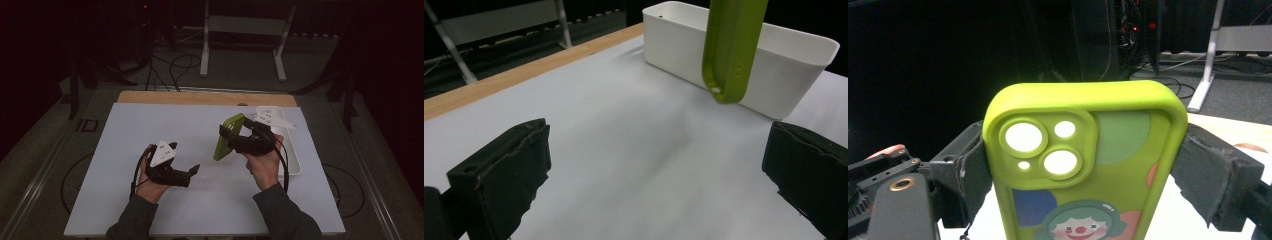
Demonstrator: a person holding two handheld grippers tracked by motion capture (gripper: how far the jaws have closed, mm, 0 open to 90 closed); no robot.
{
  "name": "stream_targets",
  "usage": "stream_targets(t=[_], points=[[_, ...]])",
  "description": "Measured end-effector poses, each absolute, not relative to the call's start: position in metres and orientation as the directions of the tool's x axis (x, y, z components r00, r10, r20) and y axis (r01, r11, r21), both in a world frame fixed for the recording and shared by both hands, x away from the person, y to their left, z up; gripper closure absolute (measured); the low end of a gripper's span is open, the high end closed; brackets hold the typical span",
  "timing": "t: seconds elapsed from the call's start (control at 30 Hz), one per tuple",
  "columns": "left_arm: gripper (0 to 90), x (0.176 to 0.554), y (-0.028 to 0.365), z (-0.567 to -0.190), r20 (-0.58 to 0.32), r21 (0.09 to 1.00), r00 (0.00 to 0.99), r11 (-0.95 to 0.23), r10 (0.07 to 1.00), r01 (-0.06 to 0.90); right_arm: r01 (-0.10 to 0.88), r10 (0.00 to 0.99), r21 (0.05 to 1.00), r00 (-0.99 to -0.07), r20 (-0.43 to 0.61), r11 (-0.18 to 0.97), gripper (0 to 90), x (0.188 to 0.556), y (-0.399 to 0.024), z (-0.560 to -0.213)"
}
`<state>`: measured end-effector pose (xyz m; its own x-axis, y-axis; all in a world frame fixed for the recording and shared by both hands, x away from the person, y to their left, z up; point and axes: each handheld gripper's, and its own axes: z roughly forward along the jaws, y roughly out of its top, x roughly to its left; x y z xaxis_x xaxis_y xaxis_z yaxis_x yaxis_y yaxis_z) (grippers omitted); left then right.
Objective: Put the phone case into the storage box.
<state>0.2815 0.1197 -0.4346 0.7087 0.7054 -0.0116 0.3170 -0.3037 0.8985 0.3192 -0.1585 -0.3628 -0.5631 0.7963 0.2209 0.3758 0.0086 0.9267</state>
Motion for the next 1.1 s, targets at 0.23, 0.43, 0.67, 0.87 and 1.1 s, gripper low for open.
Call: stream_targets(t=[0.23,0.43,0.67,0.87,1.1], points=[[0.0,0.281,0.130,-0.436,-0.011,0.901,0.693,-0.294,0.721,0.320,0.366,0.801,0.931,-0.560,0.211,0.010,16.1,0.322,-0.159,-0.357],[0.0,0.280,0.139,-0.437,-0.016,0.903,0.677,-0.281,0.736,0.326,0.373,0.809,0.928,-0.549,0.210,0.012,16.1,0.325,-0.159,-0.359],[0.0,0.278,0.148,-0.438,-0.012,0.905,0.662,-0.273,0.749,0.326,0.375,0.821,0.927,-0.533,0.206,0.011,16.1,0.329,-0.162,-0.359],[0.0,0.277,0.155,-0.438,-0.011,0.907,0.647,-0.265,0.762,0.328,0.377,0.832,0.926,-0.515,0.207,0.003,16.1,0.332,-0.166,-0.360],[0.0,0.275,0.163,-0.441,-0.007,0.907,0.631,-0.261,0.776,0.331,0.376,0.839,0.927,-0.504,0.205,-0.001,16.1,0.334,-0.169,-0.360]])
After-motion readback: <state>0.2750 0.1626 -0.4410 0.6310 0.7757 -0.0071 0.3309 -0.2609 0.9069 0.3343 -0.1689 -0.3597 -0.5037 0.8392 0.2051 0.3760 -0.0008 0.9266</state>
